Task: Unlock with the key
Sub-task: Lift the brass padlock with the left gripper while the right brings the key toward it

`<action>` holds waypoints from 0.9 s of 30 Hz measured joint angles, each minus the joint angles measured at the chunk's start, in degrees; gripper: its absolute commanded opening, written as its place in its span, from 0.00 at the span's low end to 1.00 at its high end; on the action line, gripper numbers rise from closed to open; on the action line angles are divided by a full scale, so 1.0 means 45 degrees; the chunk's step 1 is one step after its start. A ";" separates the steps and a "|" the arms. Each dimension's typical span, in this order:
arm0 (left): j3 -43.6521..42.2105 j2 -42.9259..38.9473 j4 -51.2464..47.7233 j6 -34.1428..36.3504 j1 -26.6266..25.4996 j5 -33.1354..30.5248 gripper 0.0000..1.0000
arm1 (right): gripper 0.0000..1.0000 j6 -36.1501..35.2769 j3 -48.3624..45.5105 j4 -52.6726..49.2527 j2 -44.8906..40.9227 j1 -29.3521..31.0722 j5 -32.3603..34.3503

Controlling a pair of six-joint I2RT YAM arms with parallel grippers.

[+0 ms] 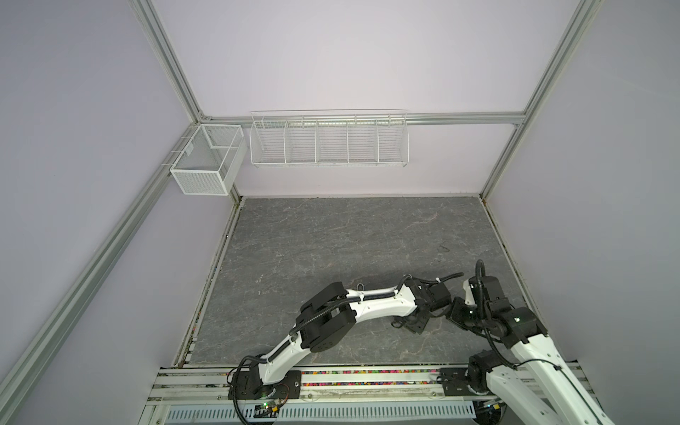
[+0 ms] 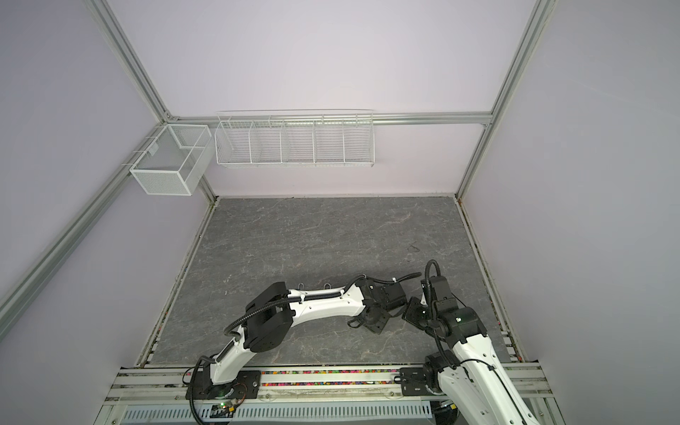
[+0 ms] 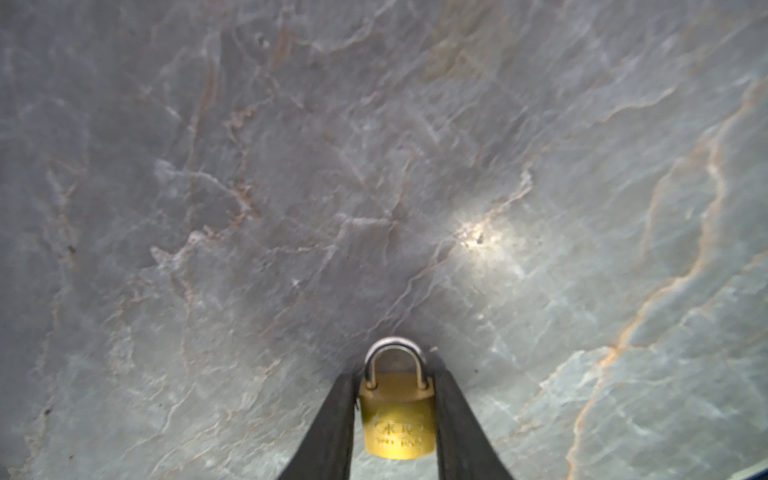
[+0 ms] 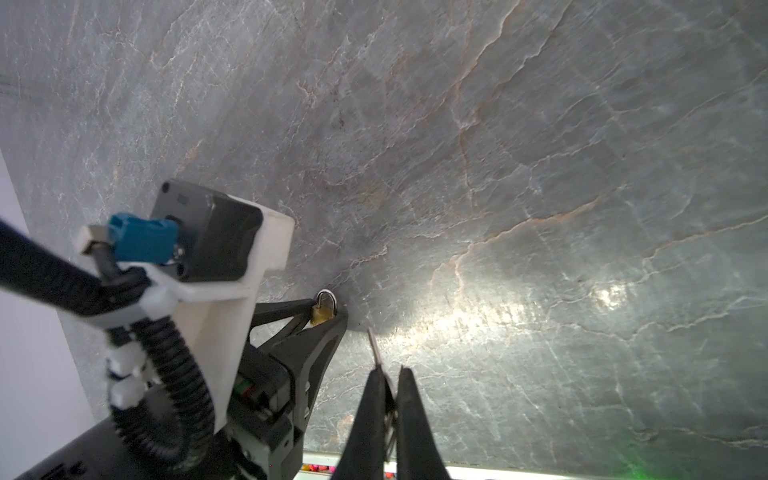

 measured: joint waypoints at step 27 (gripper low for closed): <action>-0.4075 -0.5683 0.3065 -0.3055 0.2846 -0.0155 0.00 | 0.07 -0.1185 0.0840 0.1404 0.0631 0.1846 -0.0126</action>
